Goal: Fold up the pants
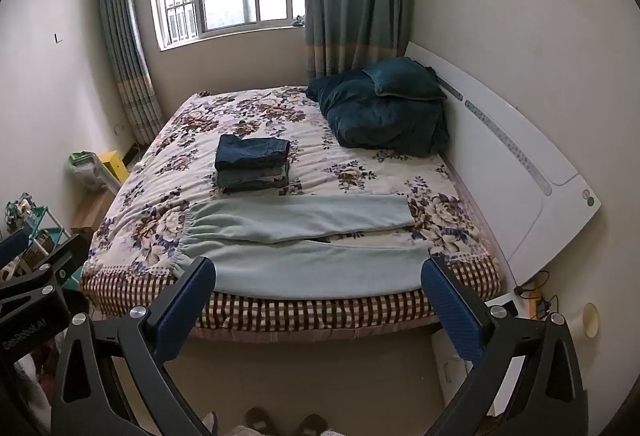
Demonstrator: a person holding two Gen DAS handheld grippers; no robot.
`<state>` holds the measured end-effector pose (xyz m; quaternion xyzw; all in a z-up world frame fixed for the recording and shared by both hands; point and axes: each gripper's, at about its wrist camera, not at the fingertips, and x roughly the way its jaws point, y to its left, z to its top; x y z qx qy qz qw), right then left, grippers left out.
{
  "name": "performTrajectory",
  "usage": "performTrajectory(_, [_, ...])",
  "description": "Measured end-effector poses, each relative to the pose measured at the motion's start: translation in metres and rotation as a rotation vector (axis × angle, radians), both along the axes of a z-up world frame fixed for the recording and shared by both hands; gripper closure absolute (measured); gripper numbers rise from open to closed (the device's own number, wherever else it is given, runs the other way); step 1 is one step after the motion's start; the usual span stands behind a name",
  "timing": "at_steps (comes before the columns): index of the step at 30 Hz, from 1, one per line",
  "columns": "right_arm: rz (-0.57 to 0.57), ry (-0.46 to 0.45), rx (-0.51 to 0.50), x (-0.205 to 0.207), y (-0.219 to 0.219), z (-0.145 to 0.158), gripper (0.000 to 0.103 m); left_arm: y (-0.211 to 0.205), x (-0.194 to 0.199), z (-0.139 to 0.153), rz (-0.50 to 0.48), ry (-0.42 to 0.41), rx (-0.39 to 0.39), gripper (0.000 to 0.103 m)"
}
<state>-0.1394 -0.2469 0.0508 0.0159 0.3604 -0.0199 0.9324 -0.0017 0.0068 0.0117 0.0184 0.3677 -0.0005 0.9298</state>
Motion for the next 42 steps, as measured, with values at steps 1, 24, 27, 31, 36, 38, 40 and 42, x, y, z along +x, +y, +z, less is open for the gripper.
performTrajectory(1, [0.001, 0.000, 0.001, 0.000, 0.000, 0.000, 0.000, 0.001, 0.000, 0.001, 0.001, -0.001, 0.001, 0.000])
performTrajectory(24, [0.011, -0.006, -0.003, -0.003, -0.003, 0.005, 0.000, 0.001, 0.000, 0.003, 0.010, -0.004, 0.004, 0.000])
performTrajectory(27, [0.014, -0.005, -0.004, -0.003, -0.004, 0.006, 0.000, 0.001, 0.002, 0.004, 0.013, -0.004, 0.004, 0.000])
performTrajectory(31, [0.015, -0.007, -0.006, -0.003, -0.003, 0.008, 0.000, 0.003, 0.001, 0.003, 0.015, -0.004, -0.001, 0.000])
performTrajectory(36, [0.014, -0.007, -0.006, -0.003, -0.002, 0.007, 0.000, 0.006, 0.000, 0.004, 0.017, -0.007, -0.002, 0.000])
performTrajectory(38, [0.016, -0.005, -0.003, -0.002, -0.003, 0.008, 0.000, 0.006, 0.000, 0.003, 0.016, -0.007, 0.001, 0.000])
performTrajectory(40, [0.017, -0.005, -0.004, -0.003, -0.003, 0.010, 0.000, 0.007, 0.000, 0.004, 0.017, -0.006, -0.001, 0.000])
performTrajectory(42, [0.017, -0.005, -0.003, -0.003, -0.004, 0.011, 0.000, 0.007, 0.000, 0.004, 0.017, -0.009, 0.002, 0.000])
